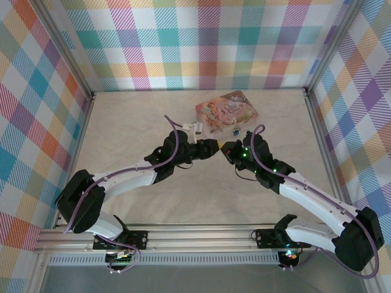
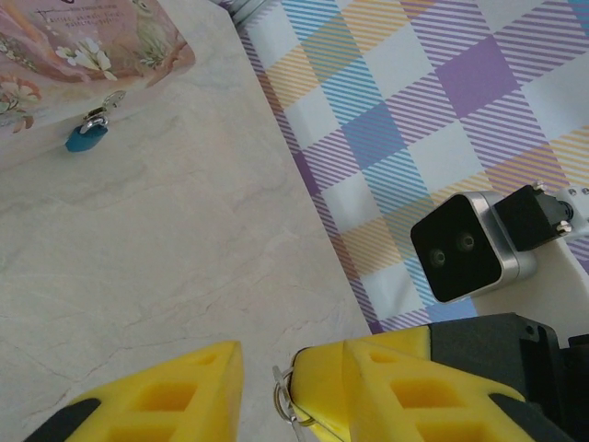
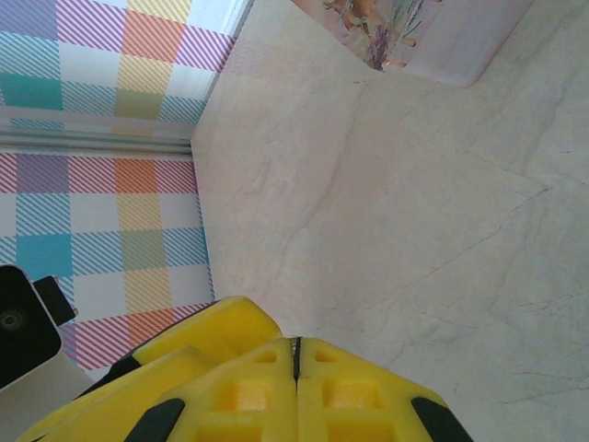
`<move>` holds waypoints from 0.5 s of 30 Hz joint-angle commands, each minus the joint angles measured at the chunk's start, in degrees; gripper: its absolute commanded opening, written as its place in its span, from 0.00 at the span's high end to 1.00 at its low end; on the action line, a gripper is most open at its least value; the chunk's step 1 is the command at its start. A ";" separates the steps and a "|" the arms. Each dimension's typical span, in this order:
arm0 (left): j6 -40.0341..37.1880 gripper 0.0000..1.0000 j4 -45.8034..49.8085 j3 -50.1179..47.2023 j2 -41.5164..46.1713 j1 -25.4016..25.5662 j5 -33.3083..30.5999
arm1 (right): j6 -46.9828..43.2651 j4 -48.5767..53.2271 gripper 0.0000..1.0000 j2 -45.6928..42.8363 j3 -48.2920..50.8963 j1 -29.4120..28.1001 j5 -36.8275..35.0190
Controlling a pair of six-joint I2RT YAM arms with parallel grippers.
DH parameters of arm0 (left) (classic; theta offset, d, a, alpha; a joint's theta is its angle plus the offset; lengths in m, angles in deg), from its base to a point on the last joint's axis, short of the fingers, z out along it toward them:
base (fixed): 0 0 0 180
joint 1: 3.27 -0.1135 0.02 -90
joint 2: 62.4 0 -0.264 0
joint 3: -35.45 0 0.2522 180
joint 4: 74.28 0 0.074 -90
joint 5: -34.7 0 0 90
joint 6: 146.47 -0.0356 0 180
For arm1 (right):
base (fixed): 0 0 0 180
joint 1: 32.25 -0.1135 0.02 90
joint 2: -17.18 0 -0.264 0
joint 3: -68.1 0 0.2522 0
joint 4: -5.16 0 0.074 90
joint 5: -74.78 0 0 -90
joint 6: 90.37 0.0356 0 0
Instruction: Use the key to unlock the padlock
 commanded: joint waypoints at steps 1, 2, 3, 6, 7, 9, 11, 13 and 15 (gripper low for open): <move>-0.01 0.67 -0.71 0.90 -1.02 1.24 0.27 | 0.89 -2.11 1.00 -1.59 -0.59 -0.31 -0.16; -0.01 0.67 -0.72 0.78 -0.89 1.22 0.10 | 0.99 -1.80 1.00 -1.77 -0.50 -0.32 -0.36; 0.05 0.67 -0.77 0.56 -0.84 1.23 -0.08 | 1.12 -1.46 1.00 -1.97 -0.48 -0.31 -0.74; 0.17 0.67 -0.82 0.08 -0.28 1.37 -0.59 | 1.33 -0.83 1.00 -2.48 -0.24 -0.28 -1.47; 0.29 0.66 -0.87 0.03 -0.18 1.32 -0.70 | 1.43 -0.69 1.00 -2.61 -0.24 -0.28 -1.76; 0.48 0.66 -1.29 -0.27 -0.05 1.31 -0.70 | 1.52 -0.12 1.00 -2.86 -0.22 -0.31 -2.21; 0.66 0.66 -1.55 -0.60 0.10 1.33 -0.70 | 1.59 0.36 1.00 -2.88 -0.24 -0.31 -2.57; 0.96 0.66 -2.17 -1.13 0.43 1.47 -0.92 | 1.61 0.82 1.00 -2.96 -0.32 -0.31 -2.93; 1.22 0.66 -2.98 -1.91 1.03 1.41 -1.39 | 1.86 1.63 1.00 -2.88 -0.39 -0.32 -3.27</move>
